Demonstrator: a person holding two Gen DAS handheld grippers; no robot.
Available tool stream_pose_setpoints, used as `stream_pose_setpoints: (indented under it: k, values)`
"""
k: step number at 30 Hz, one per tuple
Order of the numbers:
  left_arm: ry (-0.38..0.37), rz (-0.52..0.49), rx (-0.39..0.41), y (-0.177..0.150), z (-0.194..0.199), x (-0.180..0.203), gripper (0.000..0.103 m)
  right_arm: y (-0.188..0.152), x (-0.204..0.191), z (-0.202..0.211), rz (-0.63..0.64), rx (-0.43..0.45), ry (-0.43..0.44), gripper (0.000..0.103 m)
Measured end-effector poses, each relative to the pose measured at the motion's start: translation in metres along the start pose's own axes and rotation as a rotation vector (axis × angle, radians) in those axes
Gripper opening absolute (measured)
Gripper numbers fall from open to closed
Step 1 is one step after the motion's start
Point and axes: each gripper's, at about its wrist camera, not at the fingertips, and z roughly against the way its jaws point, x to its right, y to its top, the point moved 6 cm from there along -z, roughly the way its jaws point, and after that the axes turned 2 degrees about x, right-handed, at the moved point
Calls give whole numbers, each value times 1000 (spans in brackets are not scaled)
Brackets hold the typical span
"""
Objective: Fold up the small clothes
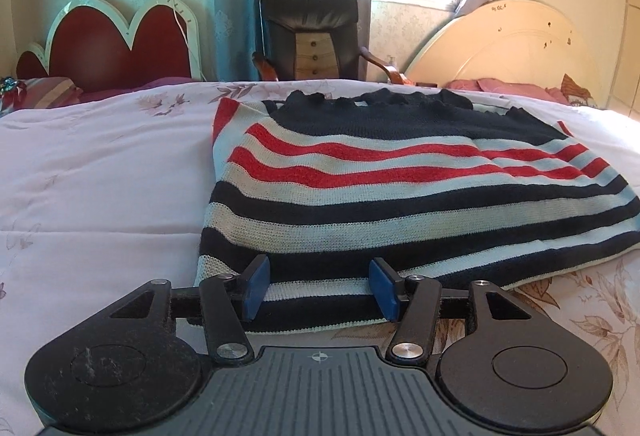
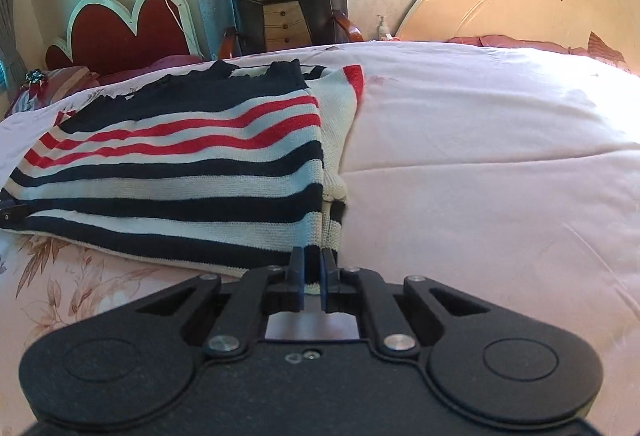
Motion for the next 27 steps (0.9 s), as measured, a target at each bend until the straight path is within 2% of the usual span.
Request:
stream_pose_setpoints:
  k: [1,2,3,4,5,8,9,12,14,15,18,25,27]
  values:
    - [8,-7,14,4,4,3,55,6,2,2,-7,1,-15,11]
    - [1,-13,47,8,10,7,55,13,2,9,-14,40,-35,18]
    - [-18,-16,71,11,12,13,57,21,1,18,-8,96,-44,20]
    - [-40,-17,75,13,10,20,60,29,-3,24,4,132,-32,20]
    - [-49,-22,66,15,4,27,71,35,-11,23,23,140,-15,21]
    - [-58,-46,41,17,-17,46,73,47,-37,0,127,125,-16,19]
    - [-56,-51,26,16,-25,49,77,49,-44,-9,152,127,-21,20]
    - [-46,-65,-3,23,-30,55,80,40,-43,-44,174,29,-69,21]
    - [-64,-46,52,33,-17,59,80,44,-45,-39,178,23,-74,22]
    - [-66,-41,62,36,-16,60,80,48,-48,-33,168,47,-56,22]
    - [-49,-34,10,35,-31,63,80,58,-61,-27,176,116,-33,25]
    - [-59,-23,-10,28,-42,60,85,60,-90,-55,191,92,24,35]
    - [-60,-28,-14,28,-44,60,86,54,-95,-66,225,48,2,35]
